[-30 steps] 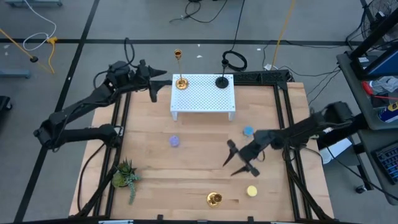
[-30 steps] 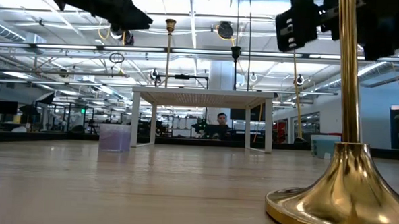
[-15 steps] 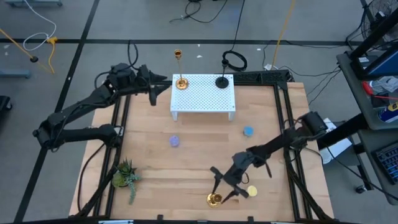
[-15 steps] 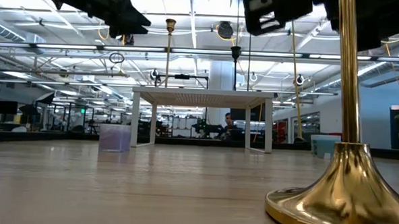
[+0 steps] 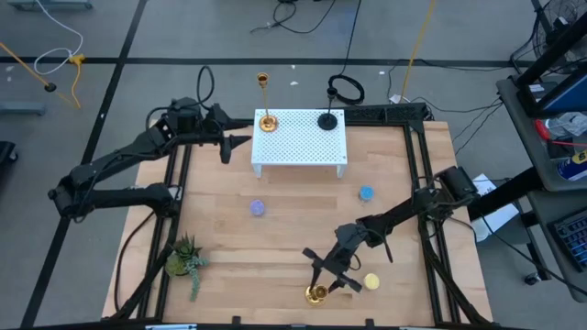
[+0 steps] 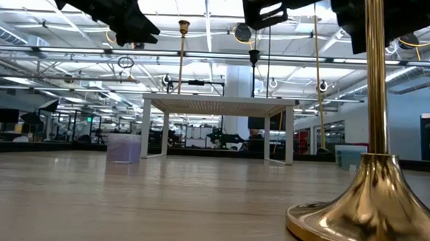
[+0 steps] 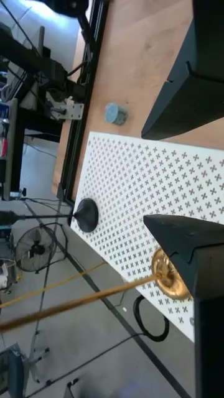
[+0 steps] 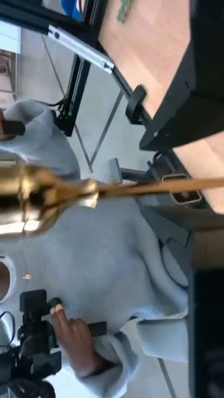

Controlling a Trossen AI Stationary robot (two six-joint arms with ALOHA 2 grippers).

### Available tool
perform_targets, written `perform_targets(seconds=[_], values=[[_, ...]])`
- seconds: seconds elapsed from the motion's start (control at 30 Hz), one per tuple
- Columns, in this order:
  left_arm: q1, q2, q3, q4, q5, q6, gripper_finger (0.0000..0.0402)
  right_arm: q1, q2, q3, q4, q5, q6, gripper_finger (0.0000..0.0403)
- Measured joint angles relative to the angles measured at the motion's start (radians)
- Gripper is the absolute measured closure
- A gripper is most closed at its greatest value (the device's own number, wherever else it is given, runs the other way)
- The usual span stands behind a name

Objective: Pick & Place candle stick holders
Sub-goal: Put the gold candle holder on the shelf

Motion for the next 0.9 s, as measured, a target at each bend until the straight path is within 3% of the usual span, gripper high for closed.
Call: perform_targets(seconds=[0.27,0.6,0.8,0.9], values=[[-0.063,0.0,0.0,0.001,0.012,-0.003,0.0188,-0.021,0.0,0.0,-0.018,-0.002,0.01,0.0386],[-0.148,0.0,0.0,0.003,0.014,-0.076,0.0188,-0.094,-0.002,0.055,0.061,0.012,0.11,0.039],[-0.218,-0.001,0.0,0.001,0.014,-0.109,0.0188,-0.196,-0.087,0.133,-0.097,0.161,0.114,0.0382],[-0.245,-0.006,0.0,-0.005,0.015,-0.1,0.0188,-0.253,-0.19,0.146,-0.239,0.334,0.041,0.0374]])
